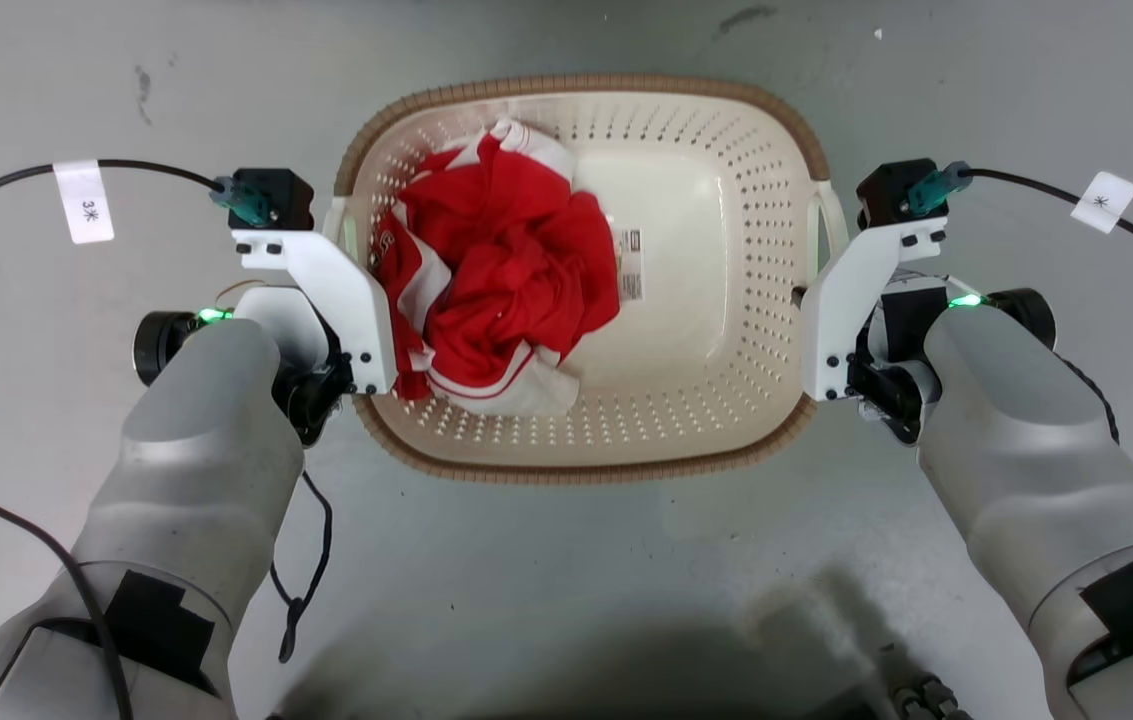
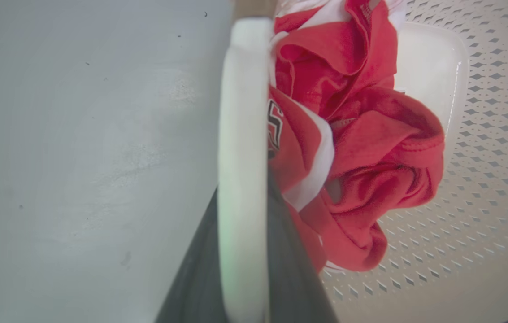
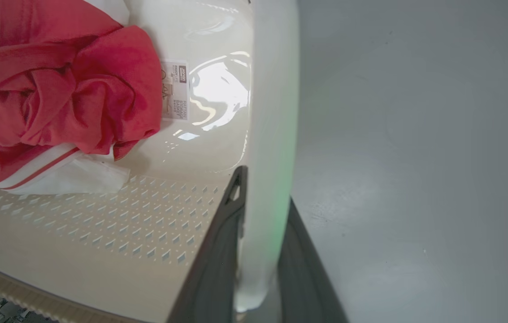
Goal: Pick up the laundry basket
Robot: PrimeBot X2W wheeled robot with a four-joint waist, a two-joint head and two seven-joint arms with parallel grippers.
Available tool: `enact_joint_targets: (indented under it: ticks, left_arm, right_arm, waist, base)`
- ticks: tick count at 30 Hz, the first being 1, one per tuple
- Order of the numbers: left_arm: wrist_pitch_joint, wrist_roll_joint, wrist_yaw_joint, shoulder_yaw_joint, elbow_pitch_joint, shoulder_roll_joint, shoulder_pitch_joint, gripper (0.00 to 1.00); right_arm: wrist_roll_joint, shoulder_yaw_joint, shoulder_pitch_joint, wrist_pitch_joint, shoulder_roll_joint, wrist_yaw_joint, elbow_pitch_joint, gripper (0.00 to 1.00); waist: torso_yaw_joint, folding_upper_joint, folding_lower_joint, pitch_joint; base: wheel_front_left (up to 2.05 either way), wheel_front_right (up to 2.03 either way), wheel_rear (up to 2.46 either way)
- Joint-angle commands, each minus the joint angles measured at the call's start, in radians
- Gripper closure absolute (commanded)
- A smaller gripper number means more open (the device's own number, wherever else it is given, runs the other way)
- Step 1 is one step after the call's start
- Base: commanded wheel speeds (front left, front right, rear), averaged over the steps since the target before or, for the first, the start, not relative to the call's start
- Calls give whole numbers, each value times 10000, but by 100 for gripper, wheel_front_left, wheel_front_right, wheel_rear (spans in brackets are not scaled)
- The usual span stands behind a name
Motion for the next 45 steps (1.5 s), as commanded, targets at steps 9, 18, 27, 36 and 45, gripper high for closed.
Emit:
enact_joint_targets:
  ticks: [9,18,27,36,45]
  left_arm:
    - [1158,-752,0,-356,-44,-248,450,100]
    - [2226,-1414,-22,-614,16,-515,966,100]
    - [3260,-2004,-24,-852,69,-664,1634,100]
    - [4457,-2531,-24,-1003,140,-696,2197,100]
    - [5116,-2856,-24,-1150,259,-724,2851,100]
  right_arm:
    - [768,547,549,1171,104,30,61,100]
    - [1296,681,885,2558,153,46,183,100]
    - [1455,570,1436,3768,156,56,242,100]
    - [1407,161,2159,5057,128,65,249,100]
    - [1264,-348,2923,5879,125,65,254,100]
  waist:
    - [163,0,-1,-1376]
    - [357,0,-1,-2997]
    - [376,0,-1,-4613]
    - [332,0,-1,-6288]
    - [349,0,-1,-7882]
  base:
    - [0,0,0]
    - [0,0,0]
    - [0,0,0]
    - [0,0,0]
    - [0,0,0]
